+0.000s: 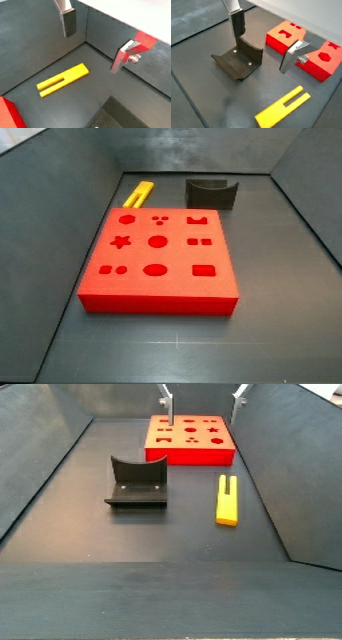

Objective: Pick up the square-circle object. Move up. Rotate the square-circle object. Place the square-circle object on the fixture. Regrasp the square-circle object. Move to above the board. Insert the square-circle object.
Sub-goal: Pick up the square-circle object.

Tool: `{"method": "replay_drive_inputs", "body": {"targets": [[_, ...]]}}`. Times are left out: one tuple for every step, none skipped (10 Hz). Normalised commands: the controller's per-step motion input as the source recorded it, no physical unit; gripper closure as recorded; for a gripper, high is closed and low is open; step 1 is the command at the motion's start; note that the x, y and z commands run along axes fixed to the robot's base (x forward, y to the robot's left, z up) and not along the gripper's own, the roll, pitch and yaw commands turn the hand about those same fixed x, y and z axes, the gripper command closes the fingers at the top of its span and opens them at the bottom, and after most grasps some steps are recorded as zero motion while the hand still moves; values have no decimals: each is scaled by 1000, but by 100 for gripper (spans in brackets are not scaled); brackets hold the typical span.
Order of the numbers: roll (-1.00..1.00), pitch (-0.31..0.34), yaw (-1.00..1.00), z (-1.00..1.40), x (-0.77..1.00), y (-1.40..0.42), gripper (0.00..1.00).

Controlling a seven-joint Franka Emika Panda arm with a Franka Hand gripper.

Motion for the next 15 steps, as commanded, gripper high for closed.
{"method": "replay_drive_inputs", "body": {"targets": [[0, 0, 0, 0, -20, 9, 0], [0, -19, -206, -149, -9, 0, 0], [16, -50, -391, -394, -37, 0, 0], [-30, -189, -411, -751, -137, 129, 0], [-40, -137, -366, -846, -103, 214, 0], [-87, -54, -300, -923, -6, 237, 0], [-116, -61, -231, -949, -260, 246, 0], [-164, -76, -54, -889, -474, 180, 0], [-201, -44, 0, -811, -451, 117, 0], [-236, -83, -34, -734, -454, 51, 0], [-263, -133, -86, -637, -437, 0, 0], [-236, -274, -71, -526, -200, 9, 0], [-219, -236, -120, -543, 154, 149, 0], [-264, -189, -154, -531, 229, 154, 0], [-284, -190, -151, -511, 214, 126, 0]]}}
